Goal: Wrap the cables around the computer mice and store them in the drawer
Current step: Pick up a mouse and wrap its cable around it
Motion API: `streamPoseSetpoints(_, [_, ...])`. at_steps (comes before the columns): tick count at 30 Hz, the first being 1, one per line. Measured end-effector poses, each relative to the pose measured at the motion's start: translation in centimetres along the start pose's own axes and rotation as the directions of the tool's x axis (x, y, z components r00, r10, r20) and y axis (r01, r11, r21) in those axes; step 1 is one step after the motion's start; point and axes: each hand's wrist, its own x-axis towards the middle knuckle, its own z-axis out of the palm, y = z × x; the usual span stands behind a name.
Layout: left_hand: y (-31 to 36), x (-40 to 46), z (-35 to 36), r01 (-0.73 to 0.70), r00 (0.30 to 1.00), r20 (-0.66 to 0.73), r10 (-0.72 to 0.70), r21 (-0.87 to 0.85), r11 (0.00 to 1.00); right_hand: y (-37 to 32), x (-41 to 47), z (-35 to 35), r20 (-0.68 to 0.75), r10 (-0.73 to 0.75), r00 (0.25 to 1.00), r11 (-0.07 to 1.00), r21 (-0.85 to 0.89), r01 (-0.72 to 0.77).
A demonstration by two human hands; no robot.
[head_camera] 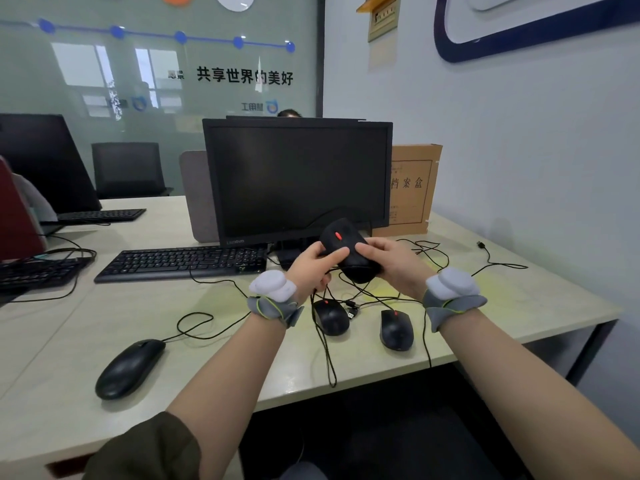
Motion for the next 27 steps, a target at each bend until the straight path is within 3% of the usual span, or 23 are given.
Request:
streamPoseSetpoints(3, [-0.3,0.2,0.5,-0.042,0.998,-0.053,0.033,-0.173,0.984,0.0,0.1,0.4,-0.049,-0.037,0.998,0.995,0.091,0.041])
streamPoseSetpoints(7, [-0.1,0.5,0.4,-0.104,0.984,-0.170,0.049,-0.331,0.938,0.5,0.1,0.5,-0.040,0.092,0.995,0.980,0.181,-0.083])
streamPoseSetpoints(17, [0.1,0.2,0.7,-0.171,0.981,-0.128,0.143,-0.248,0.953,0.8,0.1,1.0,-0.074,0.108,0.991,0.922,0.381,-0.072])
streamPoseSetpoints(21, [0.3,0.1,0.7,-0.168,0.974,-0.188,0.125,-0.237,0.957,0.7,0.1,0.6,-0.051,0.013,0.999,0.902,0.432,0.010])
streamPoseSetpoints(27, [0.7,0.0,1.3,-0.154,0.959,-0.272,0.075,-0.282,0.947,0.6,0.2,0.9,-0.060,-0.006,0.998,0.868,0.495,0.035])
